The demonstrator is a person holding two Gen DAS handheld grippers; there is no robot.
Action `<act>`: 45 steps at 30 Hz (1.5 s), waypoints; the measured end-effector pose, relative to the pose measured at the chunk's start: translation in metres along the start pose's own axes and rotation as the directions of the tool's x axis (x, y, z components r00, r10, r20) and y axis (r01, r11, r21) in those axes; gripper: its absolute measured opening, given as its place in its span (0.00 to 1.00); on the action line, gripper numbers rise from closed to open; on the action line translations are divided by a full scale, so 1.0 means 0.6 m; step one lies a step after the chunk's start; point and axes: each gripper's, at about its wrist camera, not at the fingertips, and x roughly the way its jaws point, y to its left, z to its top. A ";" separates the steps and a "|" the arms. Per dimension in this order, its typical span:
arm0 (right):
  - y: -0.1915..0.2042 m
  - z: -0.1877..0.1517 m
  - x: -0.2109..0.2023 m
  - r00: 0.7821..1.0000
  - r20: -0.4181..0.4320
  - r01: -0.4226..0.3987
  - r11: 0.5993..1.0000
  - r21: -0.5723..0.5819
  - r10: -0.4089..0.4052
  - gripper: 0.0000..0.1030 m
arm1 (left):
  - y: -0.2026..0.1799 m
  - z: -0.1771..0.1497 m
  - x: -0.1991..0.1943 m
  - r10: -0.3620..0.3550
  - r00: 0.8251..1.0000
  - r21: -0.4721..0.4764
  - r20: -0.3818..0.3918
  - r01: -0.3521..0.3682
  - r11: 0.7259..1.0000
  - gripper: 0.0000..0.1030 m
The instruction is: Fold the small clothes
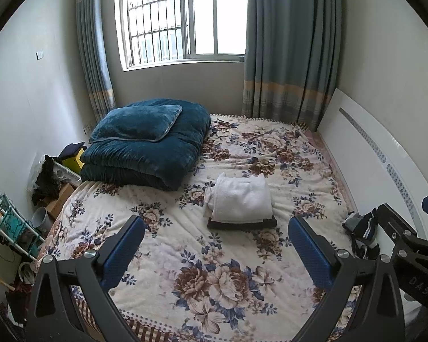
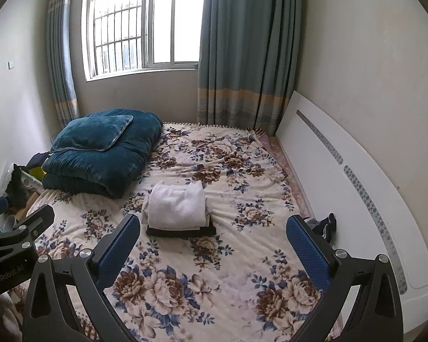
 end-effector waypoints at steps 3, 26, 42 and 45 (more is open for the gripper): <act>0.001 0.001 0.001 1.000 0.000 -0.002 1.000 0.002 0.002 1.00 | -0.001 0.000 0.000 0.001 1.000 0.002 0.003 -0.001 1.000 1.00; -0.001 0.003 0.002 1.000 -0.002 -0.003 1.000 0.008 0.003 1.00 | 0.001 0.004 -0.002 0.002 1.000 0.001 0.010 -0.002 1.000 1.00; 0.003 0.006 0.003 1.000 0.001 -0.002 1.000 0.014 0.002 1.00 | 0.001 0.006 -0.003 0.005 1.000 -0.001 0.012 -0.005 1.000 1.00; 0.003 0.005 0.003 1.000 0.000 -0.001 1.000 0.014 0.001 1.00 | 0.001 0.005 -0.004 0.006 1.000 0.000 0.014 -0.006 1.000 1.00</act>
